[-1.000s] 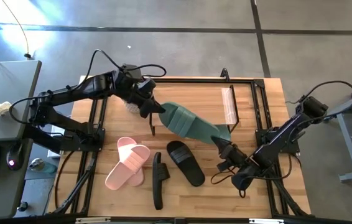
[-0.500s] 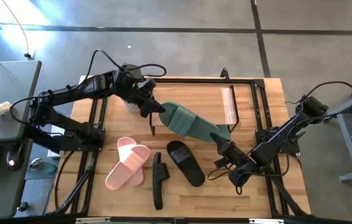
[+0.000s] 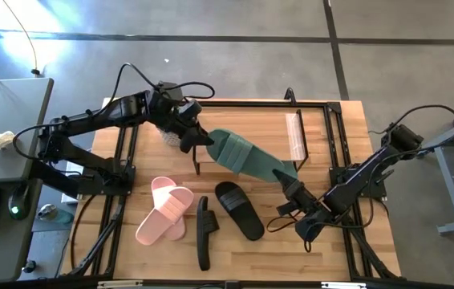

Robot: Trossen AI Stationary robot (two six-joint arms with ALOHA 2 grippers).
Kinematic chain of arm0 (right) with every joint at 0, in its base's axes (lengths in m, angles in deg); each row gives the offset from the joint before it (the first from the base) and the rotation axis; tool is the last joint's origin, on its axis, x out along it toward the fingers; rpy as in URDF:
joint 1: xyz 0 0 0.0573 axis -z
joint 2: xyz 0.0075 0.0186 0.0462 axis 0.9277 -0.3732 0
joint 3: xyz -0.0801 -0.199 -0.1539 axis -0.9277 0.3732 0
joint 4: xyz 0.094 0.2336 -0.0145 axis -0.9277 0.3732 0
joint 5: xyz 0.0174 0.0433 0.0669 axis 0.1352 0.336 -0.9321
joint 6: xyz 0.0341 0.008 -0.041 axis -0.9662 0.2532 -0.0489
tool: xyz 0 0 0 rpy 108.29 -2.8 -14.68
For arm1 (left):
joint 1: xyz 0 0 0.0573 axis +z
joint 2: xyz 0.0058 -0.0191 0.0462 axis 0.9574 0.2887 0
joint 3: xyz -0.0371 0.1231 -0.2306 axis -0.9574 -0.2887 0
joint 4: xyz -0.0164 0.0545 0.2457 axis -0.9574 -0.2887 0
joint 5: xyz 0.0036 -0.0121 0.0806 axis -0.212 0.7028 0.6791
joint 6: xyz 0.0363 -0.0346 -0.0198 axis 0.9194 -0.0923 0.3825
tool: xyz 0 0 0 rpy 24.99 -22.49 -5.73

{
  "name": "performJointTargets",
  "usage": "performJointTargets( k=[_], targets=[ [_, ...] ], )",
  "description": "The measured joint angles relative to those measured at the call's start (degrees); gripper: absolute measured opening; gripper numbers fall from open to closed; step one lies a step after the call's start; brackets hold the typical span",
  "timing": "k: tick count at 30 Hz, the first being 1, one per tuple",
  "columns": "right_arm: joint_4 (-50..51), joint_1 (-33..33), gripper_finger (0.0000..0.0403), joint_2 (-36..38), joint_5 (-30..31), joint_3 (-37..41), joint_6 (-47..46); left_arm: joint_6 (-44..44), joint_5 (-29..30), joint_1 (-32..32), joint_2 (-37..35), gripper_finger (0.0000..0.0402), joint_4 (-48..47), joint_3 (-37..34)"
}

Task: Pick and place slides into the shelf
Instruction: Put the green slipper under the shelf

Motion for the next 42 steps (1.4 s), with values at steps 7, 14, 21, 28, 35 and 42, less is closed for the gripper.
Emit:
performJointTargets(
  k=[7,14,21,28,35,42],
  targets=[
    [-2.8,-2.2,0.0034,0.1,4.3,0.0,-5.7,7.4,1.0,-0.1,0.0,0.0141,-0.2,0.0],
    [-14.1,-7.0,0.0033,0.2,3.9,0.0,-6.9,12.0,6.5,-0.1,0.0,0.0173,-0.4,0.0],
    [-27.1,-14.3,0.0032,0.2,3.6,0.0,-11.7,14.3,7.1,-0.1,0.0,0.0189,-0.4,0.0],
    [-29.6,-22.5,0.0032,0.2,3.6,0.0,-32.9,14.5,4.4,0.0,0.0,0.0181,1.4,0.0],
    [-25.8,-30.4,0.0032,0.1,-1.2,0.0,-60.1,14.5,2.6,0.0,0.0,0.0177,1.8,0.0],
    [-1.9,-31.6,0.0032,0.0,-11.5,0.0,-95.8,15.1,2.6,0.0,0.0,0.0177,1.8,0.0]
  ],
)
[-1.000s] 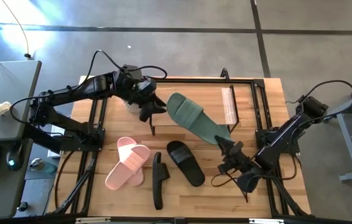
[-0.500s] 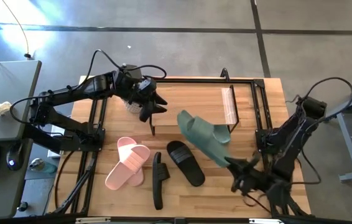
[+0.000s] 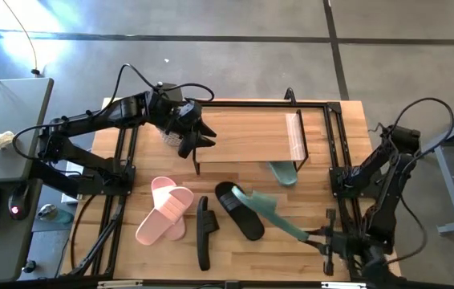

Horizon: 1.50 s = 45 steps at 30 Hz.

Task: Pick and place slides into the shelf
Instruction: Put the green slipper under the shelf

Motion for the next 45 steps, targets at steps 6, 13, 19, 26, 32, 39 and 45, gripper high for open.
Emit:
performJointTargets(
  k=[6,13,19,26,32,39,45],
  targets=[
    [23.2,5.5,0.0032,0.0,-16.2,0.0,-29.5,0.0,0.0,0.0,0.0,0.0177,0.0,0.0],
    [30.7,10.4,0.0032,0.0,-25.5,0.0,-31.2,0.0,0.0,0.0,0.0,0.0177,0.0,0.0],
    [31.4,15.7,0.0032,-2.5,-27.3,0.0,-21.2,0.0,0.0,0.0,0.0,0.0177,0.0,0.0],
    [29.8,20.5,0.0032,-10.1,-27.8,0.0,-8.0,0.0,0.2,0.0,0.0,0.0177,0.0,0.0],
    [26.9,22.9,0.0032,-16.4,-23.9,0.0,-0.1,0.0,0.2,0.0,0.0,0.0177,0.0,0.0],
    [24.7,25.9,0.0032,-22.2,-17.4,0.0,6.3,0.0,0.5,0.0,0.0,0.0177,0.0,0.0],
    [22.4,29.4,0.0033,-24.3,-14.5,0.0,6.5,0.0,0.5,0.0,0.0,0.0177,0.0,0.0]
  ],
)
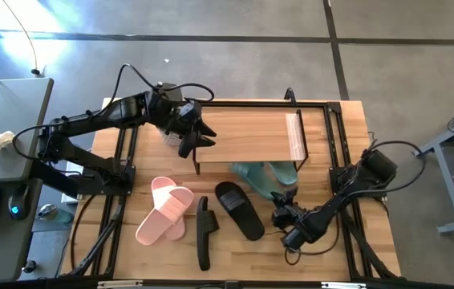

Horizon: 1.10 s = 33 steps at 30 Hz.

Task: Pick and place slides into the shelf
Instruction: Put the green slipper under the shelf

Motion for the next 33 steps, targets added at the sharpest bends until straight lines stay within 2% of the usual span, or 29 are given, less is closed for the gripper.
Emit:
performJointTargets(
  k=[6,12,24,33],
  targets=[
    [-3.1,3.6,0.0033,-1.3,0.4,-1.1,5.1,1.1,0.4,0.0,0.0,0.0177,0.0,0.0],
    [1.5,7.5,0.0034,-5.0,-0.7,-5.3,6.8,1.4,0.5,0.0,0.0,0.0177,0.0,0.0],
    [28.7,10.2,0.0034,-13.8,-4.0,-15.9,-12.0,1.5,0.5,0.0,0.0,0.0177,-0.1,0.0],
    [35.2,11.0,0.0034,-15.5,-8.1,-18.1,-21.4,1.5,0.5,0.0,0.0,0.0177,-0.2,0.0]
  ],
)
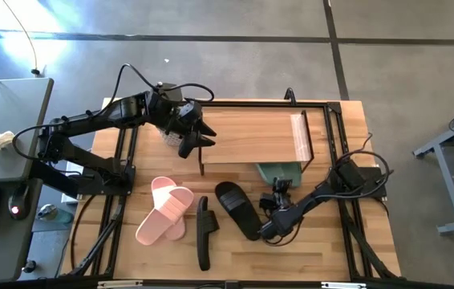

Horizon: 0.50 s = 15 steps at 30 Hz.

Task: Pick and place slides into the shelf
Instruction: Put the green slipper under the shelf

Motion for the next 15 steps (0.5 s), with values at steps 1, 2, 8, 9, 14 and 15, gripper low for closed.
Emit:
performJointTargets(
  k=[1,2,8,9,14,15],
  targets=[
    [-0.1,0.2,0.0034,0.0,-0.2,0.0,-0.1,0.0,0.0,0.0,0.0,0.0177,0.0,0.0],
    [-0.1,0.4,0.0034,0.0,-0.4,0.0,-0.1,0.0,0.0,0.0,0.0,0.0177,0.0,0.0],
    [-0.2,1.1,0.0041,0.1,-1.7,0.0,-0.2,0.0,0.0,0.0,0.0,0.0177,-0.3,0.0],
    [-0.3,1.1,0.0046,0.1,-1.7,0.0,-0.2,0.0,0.0,0.0,0.0,0.0177,-0.3,0.0],
    [-0.7,1.1,0.0083,0.1,-1.9,0.0,-0.2,0.0,-0.1,0.0,0.0,0.0177,-0.3,0.0],
    [-0.8,1.1,0.0092,0.1,-1.9,0.0,-0.2,0.0,-0.1,0.0,0.0,0.0177,-0.3,0.0]
  ],
)
